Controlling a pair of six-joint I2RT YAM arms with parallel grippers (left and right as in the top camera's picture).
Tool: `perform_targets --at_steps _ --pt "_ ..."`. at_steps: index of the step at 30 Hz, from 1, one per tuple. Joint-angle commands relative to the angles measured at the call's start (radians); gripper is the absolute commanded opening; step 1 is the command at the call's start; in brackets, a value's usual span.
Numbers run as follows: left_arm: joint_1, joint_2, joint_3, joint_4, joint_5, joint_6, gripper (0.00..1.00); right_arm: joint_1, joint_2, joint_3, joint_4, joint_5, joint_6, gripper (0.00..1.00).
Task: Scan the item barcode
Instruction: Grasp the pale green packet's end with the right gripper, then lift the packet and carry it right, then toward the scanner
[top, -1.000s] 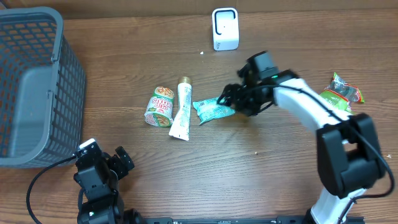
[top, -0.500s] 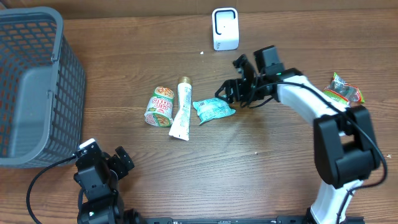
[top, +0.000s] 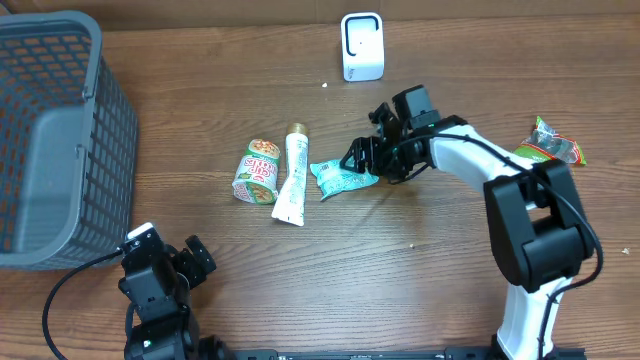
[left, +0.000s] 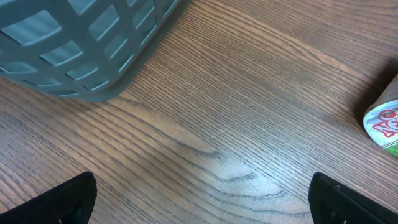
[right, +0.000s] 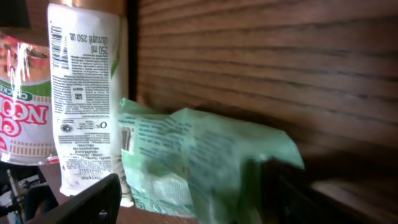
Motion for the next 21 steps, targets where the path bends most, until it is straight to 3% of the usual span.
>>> perform_targets --at_steps 1,5,9,13,16,21 --pt "-0.006 -0.003 0.018 0.001 0.005 -0.009 1.0 0.043 0.048 0.011 0.013 0.068 0.092 0.69" --pt "-0.006 -0.003 0.018 0.001 0.005 -0.009 0.99 0.067 0.066 0.011 0.012 0.169 0.212 0.44" --pt "-0.006 -0.003 0.018 0.001 0.005 -0.009 0.99 0.068 0.069 0.011 0.014 0.174 0.228 0.27" --pt "-0.006 -0.003 0.018 0.001 0.005 -0.009 0.99 0.065 0.069 0.011 0.029 0.166 0.254 0.04" --pt "-0.006 -0.003 0.018 0.001 0.005 -0.009 1.0 0.045 0.058 0.013 0.036 0.108 0.24 0.04" --pt "-0.006 -0.003 0.018 0.001 0.005 -0.009 1.0 -0.034 -0.019 0.013 0.031 -0.066 0.063 0.04"
